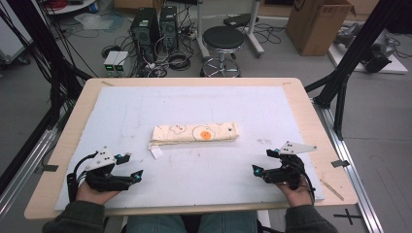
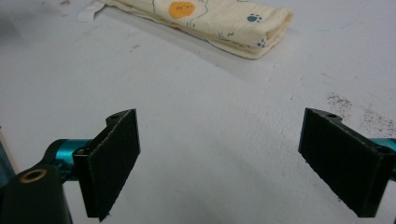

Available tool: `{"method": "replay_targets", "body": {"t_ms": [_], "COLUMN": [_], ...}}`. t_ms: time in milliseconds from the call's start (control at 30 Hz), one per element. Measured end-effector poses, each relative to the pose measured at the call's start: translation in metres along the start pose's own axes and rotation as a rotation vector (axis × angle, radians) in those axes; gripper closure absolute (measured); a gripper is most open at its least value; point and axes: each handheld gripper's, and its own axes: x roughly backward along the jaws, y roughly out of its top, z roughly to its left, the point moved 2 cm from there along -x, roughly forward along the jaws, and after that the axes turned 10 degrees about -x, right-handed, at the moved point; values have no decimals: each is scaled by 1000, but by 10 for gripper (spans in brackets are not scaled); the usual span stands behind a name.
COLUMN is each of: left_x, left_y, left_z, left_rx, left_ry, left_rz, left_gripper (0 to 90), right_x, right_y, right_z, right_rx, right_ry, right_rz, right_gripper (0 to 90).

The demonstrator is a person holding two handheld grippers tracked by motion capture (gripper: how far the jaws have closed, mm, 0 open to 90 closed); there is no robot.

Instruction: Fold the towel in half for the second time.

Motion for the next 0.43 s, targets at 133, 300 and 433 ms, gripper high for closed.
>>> {"method": "replay_targets", "body": {"t_ms": [133, 300, 433], "left_x": [2, 2, 3], "left_y": [-2, -4, -4], "left_z": [-1, -1, -1], "left_rx": [9, 5, 3], "left_ry": [-4, 5, 11], "left_rz": [-1, 1, -4], "left_gripper": [243, 235, 232], "right_x": [0, -1, -3], "right_y": [-1, 0, 0], "right_z": [0, 2, 3], "right_rx": [6, 29, 25], "right_ry": [-5, -8, -1], "right_rz": [-1, -7, -4], "right_gripper": [120, 121, 121]}}
